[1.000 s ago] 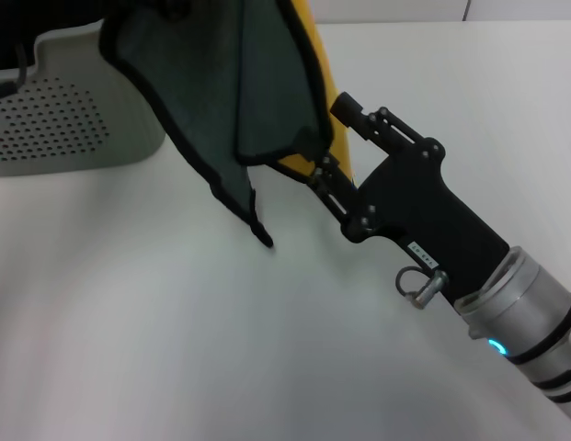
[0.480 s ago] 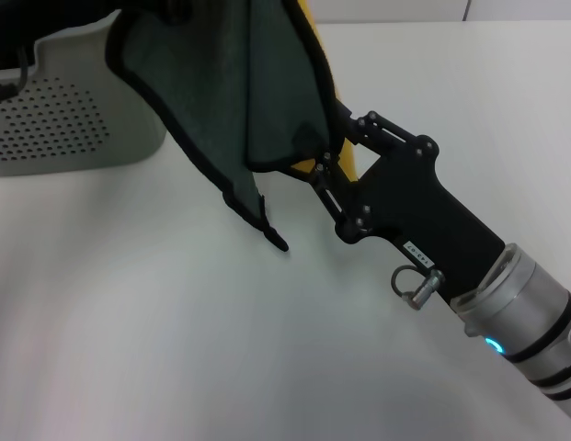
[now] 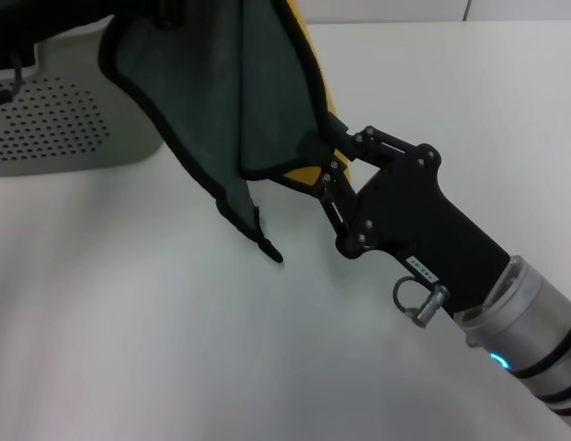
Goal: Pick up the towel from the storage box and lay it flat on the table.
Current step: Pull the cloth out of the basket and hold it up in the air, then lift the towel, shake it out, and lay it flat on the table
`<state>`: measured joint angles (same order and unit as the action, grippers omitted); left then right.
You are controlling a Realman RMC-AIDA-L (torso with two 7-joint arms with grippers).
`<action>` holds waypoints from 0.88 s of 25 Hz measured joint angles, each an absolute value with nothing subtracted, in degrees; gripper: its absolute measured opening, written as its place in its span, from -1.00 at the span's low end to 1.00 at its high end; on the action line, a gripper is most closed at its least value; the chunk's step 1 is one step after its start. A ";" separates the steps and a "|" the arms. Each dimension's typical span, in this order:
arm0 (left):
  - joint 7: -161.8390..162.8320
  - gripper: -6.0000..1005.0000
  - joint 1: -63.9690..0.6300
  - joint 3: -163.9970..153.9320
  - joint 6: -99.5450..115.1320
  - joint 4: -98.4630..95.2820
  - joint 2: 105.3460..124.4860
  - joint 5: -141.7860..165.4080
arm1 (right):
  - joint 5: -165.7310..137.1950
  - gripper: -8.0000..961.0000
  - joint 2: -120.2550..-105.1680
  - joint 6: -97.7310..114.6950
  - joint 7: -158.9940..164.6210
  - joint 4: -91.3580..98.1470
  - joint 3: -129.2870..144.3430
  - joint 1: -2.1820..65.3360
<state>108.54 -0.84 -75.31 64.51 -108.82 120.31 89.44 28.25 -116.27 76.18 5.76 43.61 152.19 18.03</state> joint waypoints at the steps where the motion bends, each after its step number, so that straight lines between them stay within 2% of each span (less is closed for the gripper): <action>1: 108.54 -0.94 -0.81 -75.27 64.51 -108.81 120.31 89.44 | 28.25 -0.68 -116.27 76.55 5.74 43.61 152.32 17.91; 15: 107.83 -0.93 -0.70 -76.74 65.06 -109.00 120.25 89.30 | 28.22 -0.80 -116.04 77.90 12.21 39.91 150.97 19.82; 22: 107.75 -0.93 -0.70 -76.77 65.04 -108.69 120.20 89.24 | 28.16 -0.96 -116.07 78.77 13.32 38.74 151.03 20.17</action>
<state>107.75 -0.70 -76.77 65.04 -108.69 120.20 89.24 28.16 -116.07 78.77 13.32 38.74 151.03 20.17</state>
